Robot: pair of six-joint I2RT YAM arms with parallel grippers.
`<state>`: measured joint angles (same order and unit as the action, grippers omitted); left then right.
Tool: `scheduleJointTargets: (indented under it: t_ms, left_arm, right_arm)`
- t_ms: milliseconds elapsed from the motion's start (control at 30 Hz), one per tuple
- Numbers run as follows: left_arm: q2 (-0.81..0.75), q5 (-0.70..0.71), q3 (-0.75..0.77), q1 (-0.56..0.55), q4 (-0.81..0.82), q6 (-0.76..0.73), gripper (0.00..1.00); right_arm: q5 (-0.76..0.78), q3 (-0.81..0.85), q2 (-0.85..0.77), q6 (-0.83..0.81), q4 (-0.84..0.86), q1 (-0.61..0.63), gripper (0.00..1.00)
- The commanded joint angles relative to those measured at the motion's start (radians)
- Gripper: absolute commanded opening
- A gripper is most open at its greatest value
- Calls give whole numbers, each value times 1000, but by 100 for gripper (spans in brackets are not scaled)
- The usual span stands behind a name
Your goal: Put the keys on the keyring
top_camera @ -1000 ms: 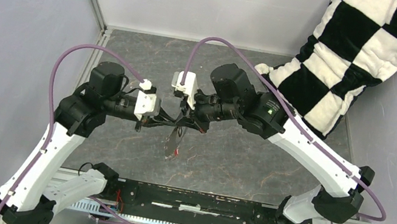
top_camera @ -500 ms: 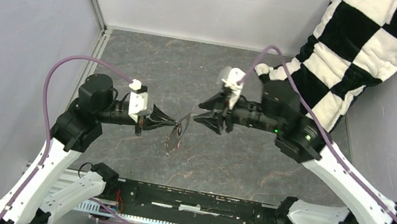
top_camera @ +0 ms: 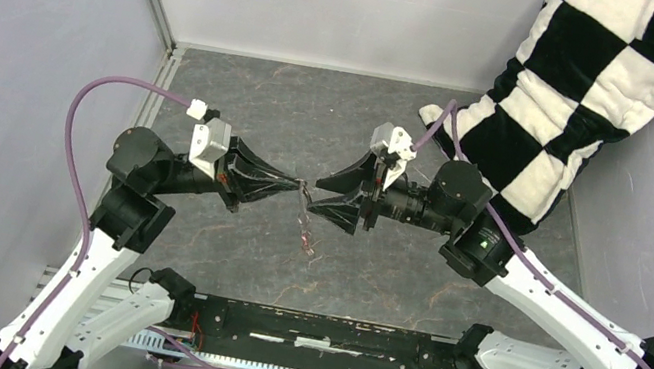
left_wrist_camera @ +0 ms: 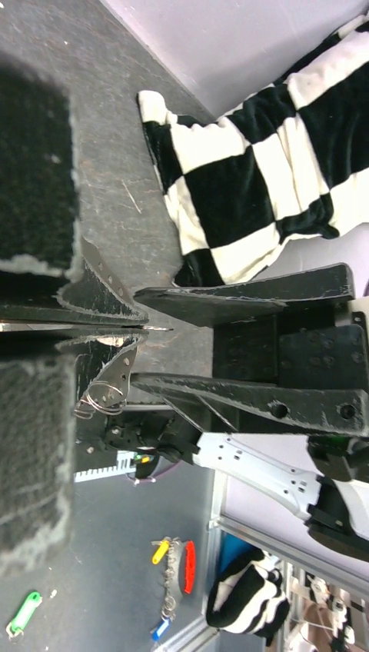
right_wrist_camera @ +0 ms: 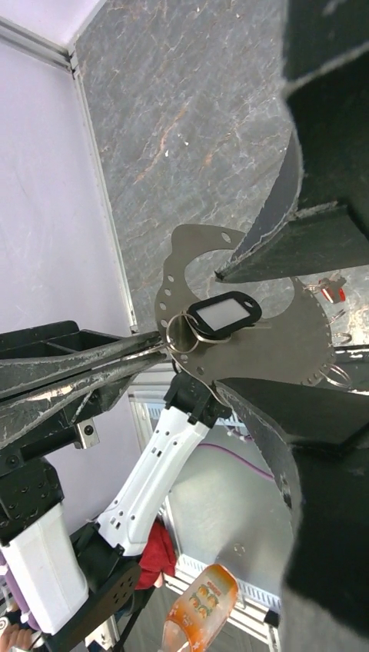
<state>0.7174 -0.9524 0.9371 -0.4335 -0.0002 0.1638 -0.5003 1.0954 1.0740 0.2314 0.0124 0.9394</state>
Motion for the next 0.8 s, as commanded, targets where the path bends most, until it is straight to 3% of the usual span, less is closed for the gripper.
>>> scheduleJointTargets:
  t_ms: [0,200,333,767]
  left_arm:
    - [4,-32,5,1,162,120,2]
    - [8,-93,3,1,179,112,2]
    - [11,-115,6,1,192,105,2]
    - [28,-162,-12,-1,251,145,2]
  right_arm:
    - [-15,3,0,55,142,-6,51]
    - [-71,-36,18,114,229,-5,28]
    - [-161,-66,39,171,290,-4,21]
    - [-239,31,107,153,239,2,15]
